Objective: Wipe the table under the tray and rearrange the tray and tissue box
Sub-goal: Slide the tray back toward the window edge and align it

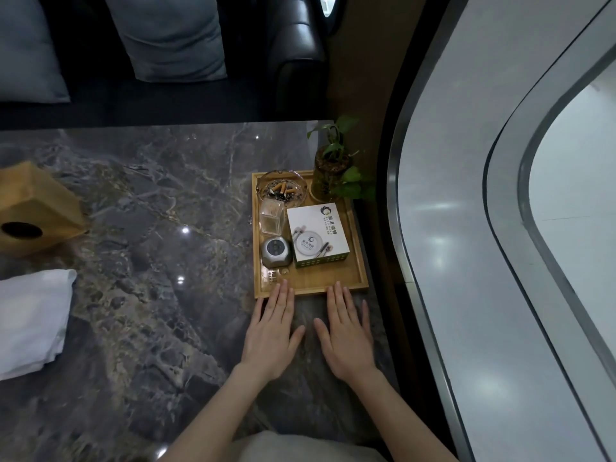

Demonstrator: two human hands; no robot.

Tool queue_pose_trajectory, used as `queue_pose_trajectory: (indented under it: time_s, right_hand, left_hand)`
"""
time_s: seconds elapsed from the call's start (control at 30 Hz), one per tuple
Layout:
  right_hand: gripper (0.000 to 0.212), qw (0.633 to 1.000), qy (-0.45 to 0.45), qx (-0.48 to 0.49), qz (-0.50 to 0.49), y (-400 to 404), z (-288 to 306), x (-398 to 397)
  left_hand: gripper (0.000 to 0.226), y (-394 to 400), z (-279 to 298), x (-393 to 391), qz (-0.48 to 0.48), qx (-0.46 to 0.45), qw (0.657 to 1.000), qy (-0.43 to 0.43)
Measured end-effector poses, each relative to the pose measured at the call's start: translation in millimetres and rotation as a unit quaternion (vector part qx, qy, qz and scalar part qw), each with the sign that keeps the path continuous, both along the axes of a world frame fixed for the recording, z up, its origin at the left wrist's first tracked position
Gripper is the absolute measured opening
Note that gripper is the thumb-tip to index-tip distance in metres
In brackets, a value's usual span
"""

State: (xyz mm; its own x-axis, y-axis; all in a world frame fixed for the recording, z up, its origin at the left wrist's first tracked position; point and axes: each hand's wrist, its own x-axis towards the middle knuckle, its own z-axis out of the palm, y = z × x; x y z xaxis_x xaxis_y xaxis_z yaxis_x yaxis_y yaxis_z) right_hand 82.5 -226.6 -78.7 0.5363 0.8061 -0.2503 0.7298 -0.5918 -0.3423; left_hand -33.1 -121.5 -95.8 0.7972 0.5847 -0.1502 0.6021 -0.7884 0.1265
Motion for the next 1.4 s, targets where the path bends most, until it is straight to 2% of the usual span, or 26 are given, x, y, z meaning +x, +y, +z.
queue_pose_trajectory:
  time_s: [0.3,0.4,0.73,1.03,1.17,1.4]
  right_hand:
    - [0.073,1.000,-0.022,0.020,-0.006,17,-7,21]
    - [0.064,0.998,-0.059,0.028,-0.013,18,-12,21]
    - [0.053,0.996,-0.083,0.021,-0.014,28,-2,35]
    - [0.062,0.998,-0.057,-0.010,-0.030,10,0,33]
    - [0.057,0.998,-0.057,-0.002,-0.030,-1,-1,33]
    - [0.071,0.999,-0.036,-0.005,-0.007,-4,-5,31]
  left_hand:
    - [0.071,15,-5,21,-0.006,-0.007,0.999,-0.036]
    - [0.072,16,-6,19,-0.011,-0.019,0.999,-0.040]
    - [0.069,16,-6,18,-0.016,-0.041,0.997,-0.064]
    - [0.069,0,1,17,-0.023,-0.040,0.998,-0.038]
    - [0.068,-8,1,20,-0.017,-0.039,0.999,-0.032]
    - [0.067,-6,6,20,-0.020,-0.045,0.999,-0.012]
